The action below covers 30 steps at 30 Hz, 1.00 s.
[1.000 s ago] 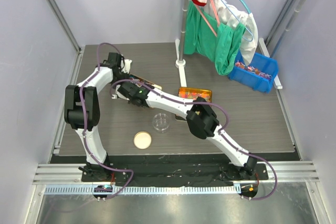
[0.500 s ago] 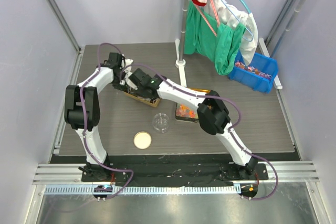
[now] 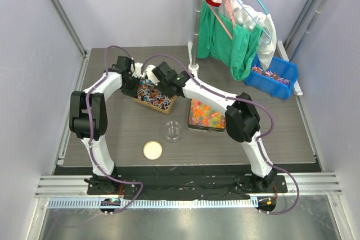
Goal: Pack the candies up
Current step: Scoop the fake candies from the storage box.
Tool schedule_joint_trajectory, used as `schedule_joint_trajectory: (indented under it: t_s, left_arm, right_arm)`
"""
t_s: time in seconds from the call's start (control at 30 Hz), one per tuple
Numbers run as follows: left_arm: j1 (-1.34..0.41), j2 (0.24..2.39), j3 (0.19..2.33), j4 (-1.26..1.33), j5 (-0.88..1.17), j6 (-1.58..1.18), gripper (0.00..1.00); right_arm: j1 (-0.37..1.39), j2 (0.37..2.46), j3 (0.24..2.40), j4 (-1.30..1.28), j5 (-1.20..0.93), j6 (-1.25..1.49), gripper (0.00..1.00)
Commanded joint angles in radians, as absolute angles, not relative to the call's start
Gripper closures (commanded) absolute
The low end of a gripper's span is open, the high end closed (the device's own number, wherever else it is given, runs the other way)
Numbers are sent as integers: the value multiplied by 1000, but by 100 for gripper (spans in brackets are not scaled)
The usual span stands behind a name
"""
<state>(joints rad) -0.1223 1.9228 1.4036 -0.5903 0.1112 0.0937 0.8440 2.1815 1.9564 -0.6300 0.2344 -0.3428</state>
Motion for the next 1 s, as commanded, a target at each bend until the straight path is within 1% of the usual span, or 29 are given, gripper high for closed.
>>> schedule_joint_trajectory:
  t_s: [0.0, 0.3, 0.63, 0.97]
  left_arm:
    - [-115, 1868, 1424, -560, 144, 89, 100]
    - [-106, 1882, 1425, -555, 141, 86, 100]
    - [-94, 1898, 1428, -554, 138, 86, 100]
    - [-69, 1913, 1433, -555, 109, 98, 100]
  right_arm:
    - [839, 2091, 1916, -587, 215, -356, 99]
    - [818, 1985, 1824, -635, 181, -439, 99]
    - [818, 1830, 1694, -781, 89, -569, 99]
    - [845, 1720, 1612, -922, 92, -658, 99]
